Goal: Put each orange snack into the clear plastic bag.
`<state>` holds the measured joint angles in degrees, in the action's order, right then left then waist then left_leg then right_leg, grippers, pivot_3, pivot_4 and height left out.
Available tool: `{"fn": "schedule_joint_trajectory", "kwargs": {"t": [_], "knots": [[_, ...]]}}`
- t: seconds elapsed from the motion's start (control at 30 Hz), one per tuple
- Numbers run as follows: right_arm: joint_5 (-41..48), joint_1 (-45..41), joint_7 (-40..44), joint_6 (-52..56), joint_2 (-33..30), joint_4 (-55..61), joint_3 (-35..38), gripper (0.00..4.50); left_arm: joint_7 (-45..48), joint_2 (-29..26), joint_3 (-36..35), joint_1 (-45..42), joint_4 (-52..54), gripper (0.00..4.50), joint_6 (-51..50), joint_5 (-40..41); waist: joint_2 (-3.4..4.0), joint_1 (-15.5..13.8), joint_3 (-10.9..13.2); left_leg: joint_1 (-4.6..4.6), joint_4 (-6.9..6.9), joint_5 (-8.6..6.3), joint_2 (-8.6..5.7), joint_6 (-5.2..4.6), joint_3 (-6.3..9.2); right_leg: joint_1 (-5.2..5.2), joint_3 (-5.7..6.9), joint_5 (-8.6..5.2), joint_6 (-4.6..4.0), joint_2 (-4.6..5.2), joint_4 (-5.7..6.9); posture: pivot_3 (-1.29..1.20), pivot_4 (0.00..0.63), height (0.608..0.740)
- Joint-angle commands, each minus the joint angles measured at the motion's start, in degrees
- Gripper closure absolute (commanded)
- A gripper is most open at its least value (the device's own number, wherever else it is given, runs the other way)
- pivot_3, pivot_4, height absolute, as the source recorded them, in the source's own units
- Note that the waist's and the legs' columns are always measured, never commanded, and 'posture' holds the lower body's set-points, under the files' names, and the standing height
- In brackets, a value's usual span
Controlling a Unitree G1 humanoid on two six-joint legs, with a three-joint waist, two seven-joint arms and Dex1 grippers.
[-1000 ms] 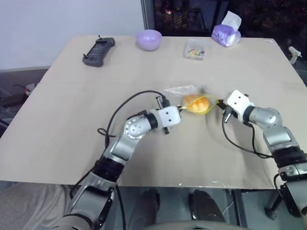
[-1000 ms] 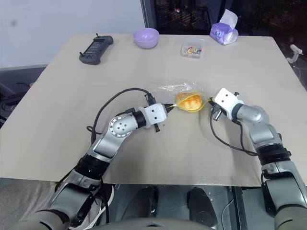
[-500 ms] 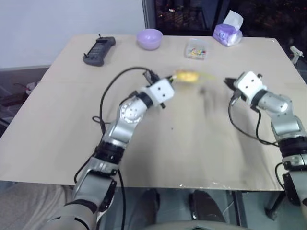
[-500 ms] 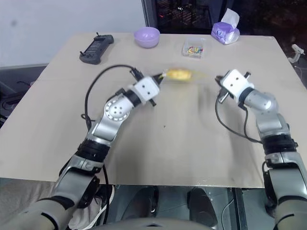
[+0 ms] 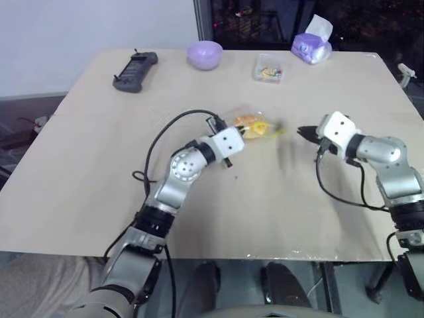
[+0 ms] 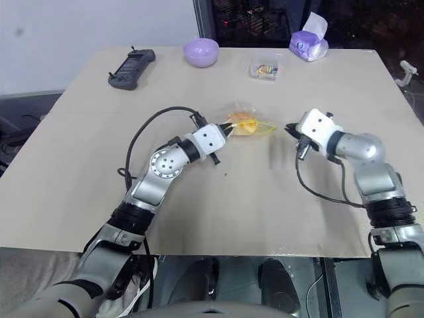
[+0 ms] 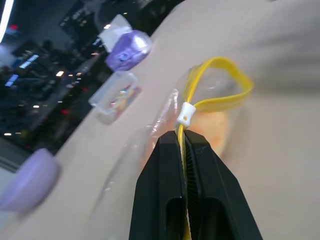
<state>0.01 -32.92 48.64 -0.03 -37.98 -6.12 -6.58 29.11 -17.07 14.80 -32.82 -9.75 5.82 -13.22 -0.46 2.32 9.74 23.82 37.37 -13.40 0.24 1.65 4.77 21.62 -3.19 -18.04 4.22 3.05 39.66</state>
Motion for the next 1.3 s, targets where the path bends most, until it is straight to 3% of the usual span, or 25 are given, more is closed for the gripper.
{"fn": "schedule_joint_trajectory", "kwargs": {"t": [0.03,0.17,0.27,0.33,0.63,1.3], "knots": [[3.6,-0.3,2.0,3.9,0.9,7.1,0.2,4.36,2.1,0.5,0.4,0.9,4.8,4.5,-0.7,2.3,0.0,-0.2,0.0,0.01,0.01,0.0,-0.01,0.0,0.02,0.0,0.01,0.0,0.0,0.01,0.0,0.0,0.15,0.74],[4.5,-1.3,3.0,7.7,2.4,12.4,-1.4,4.36,2.7,-0.2,1.0,0.9,4.9,4.5,-0.1,1.2,0.0,-0.2,0.0,-0.01,0.03,-0.01,-0.01,-0.02,0.04,-0.01,0.04,0.0,0.0,0.0,0.03,0.0,0.15,0.74],[2.5,-2.5,3.3,7.0,2.7,12.9,-3.5,3.71,2.8,-0.6,1.6,0.3,4.4,4.5,0.7,0.3,0.0,0.0,0.0,-0.02,0.03,-0.02,-0.01,-0.03,0.04,-0.01,0.03,0.0,0.0,-0.01,0.04,0.0,0.15,0.74],[-0.1,-3.0,2.6,5.2,2.6,11.8,-4.8,2.94,2.8,-1.0,2.0,0.0,4.2,4.5,1.2,-0.4,0.0,0.0,0.0,-0.03,0.03,-0.02,-0.01,-0.03,0.03,0.0,0.03,0.0,0.0,-0.01,0.04,0.0,0.15,0.74],[-8.5,-5.1,-0.2,-4.3,3.7,4.8,-9.0,2.94,2.1,-2.3,2.5,-0.9,4.0,4.5,2.6,-3.3,0.0,0.0,0.0,-0.03,0.03,0.0,-0.01,0.0,0.04,0.0,0.04,0.0,0.0,-0.01,0.03,0.0,0.15,0.74],[-11.3,-7.1,-0.6,-10.2,7.4,0.1,-9.7,2.94,1.7,-2.7,2.6,0.3,5.2,4.5,1.6,-3.8,0.0,0.0,0.0,-0.03,0.03,0.0,0.0,0.0,0.03,0.01,0.04,0.0,0.0,-0.02,0.05,0.0,0.15,0.74]]}}
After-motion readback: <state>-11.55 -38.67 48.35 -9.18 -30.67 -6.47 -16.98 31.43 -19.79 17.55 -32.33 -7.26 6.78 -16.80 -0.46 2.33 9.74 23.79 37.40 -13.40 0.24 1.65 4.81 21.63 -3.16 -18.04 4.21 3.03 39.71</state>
